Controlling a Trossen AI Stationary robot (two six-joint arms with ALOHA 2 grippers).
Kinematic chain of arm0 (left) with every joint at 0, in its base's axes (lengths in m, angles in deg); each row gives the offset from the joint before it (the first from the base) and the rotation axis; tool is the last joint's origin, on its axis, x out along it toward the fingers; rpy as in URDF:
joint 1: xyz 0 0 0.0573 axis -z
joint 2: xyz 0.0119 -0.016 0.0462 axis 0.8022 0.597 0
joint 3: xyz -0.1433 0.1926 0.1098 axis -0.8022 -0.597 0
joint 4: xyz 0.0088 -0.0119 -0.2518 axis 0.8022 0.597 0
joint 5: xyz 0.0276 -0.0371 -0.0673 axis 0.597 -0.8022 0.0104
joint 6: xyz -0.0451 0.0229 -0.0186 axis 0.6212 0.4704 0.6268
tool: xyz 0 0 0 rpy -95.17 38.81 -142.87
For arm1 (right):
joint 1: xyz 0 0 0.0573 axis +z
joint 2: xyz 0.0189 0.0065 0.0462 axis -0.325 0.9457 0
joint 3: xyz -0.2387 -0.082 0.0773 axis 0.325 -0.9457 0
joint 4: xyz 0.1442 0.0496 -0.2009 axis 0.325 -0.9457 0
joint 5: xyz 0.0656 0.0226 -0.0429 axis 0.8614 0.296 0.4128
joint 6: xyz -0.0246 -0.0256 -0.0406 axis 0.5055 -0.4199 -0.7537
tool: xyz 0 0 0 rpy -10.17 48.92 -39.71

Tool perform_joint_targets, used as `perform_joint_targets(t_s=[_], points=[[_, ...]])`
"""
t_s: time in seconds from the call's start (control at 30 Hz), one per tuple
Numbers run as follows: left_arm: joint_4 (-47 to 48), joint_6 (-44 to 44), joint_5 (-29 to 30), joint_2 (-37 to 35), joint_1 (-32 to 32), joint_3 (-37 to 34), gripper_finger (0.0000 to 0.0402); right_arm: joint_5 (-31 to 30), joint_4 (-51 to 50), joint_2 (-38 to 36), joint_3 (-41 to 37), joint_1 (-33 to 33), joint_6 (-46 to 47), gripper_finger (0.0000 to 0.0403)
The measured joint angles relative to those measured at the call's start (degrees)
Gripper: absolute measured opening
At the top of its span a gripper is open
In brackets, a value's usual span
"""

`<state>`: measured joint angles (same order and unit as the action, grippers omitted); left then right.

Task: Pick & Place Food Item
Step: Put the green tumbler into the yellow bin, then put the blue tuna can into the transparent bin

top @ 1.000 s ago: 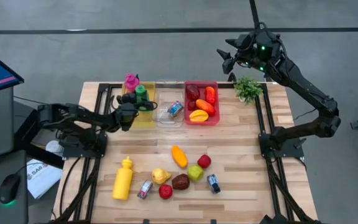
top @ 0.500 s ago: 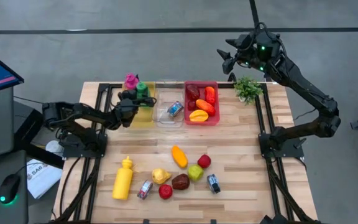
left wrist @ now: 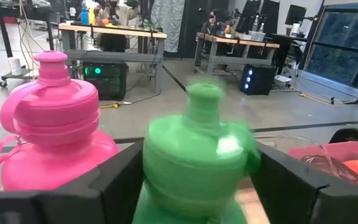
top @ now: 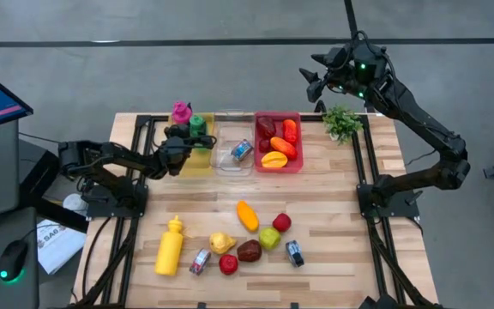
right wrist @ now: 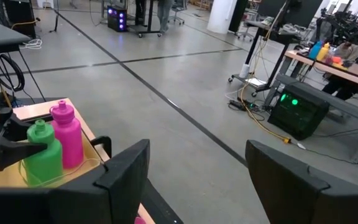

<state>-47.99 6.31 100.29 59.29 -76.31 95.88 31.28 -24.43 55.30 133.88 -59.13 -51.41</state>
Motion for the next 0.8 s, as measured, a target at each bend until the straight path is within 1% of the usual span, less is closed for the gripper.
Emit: perform_joint_targets(t_s=[0.27,0.37,0.47,0.53,0.67,0.8], points=[[-1.56,-0.44,0.03,0.00,0.00,0.00,0.0343,0.00,0.00,0.00,0.00,0.00,0.00,0.0260],[-4.52,-6.35,0.05,-0.73,0.16,0.00,0.0358,0.00,0.00,0.00,0.00,0.00,0.00,0.0260],[-7.89,-13.86,0.03,-2.73,0.57,0.00,0.0364,0.00,0.00,0.00,0.00,0.00,-0.02,0.0260],[-9.69,-16.69,-1.13,-5.25,0.93,0.00,0.0364,0.01,0.00,0.00,0.00,0.00,-0.02,0.0260],[-10.06,-17.28,-7.48,-11.70,1.52,0.06,0.0358,0.00,0.00,0.00,0.00,0.00,-0.02,0.0260],[-9.83,-14.57,-11.18,-17.62,1.70,0.07,0.0346,0.01,0.00,0.00,0.00,0.00,-0.02,0.0260]])
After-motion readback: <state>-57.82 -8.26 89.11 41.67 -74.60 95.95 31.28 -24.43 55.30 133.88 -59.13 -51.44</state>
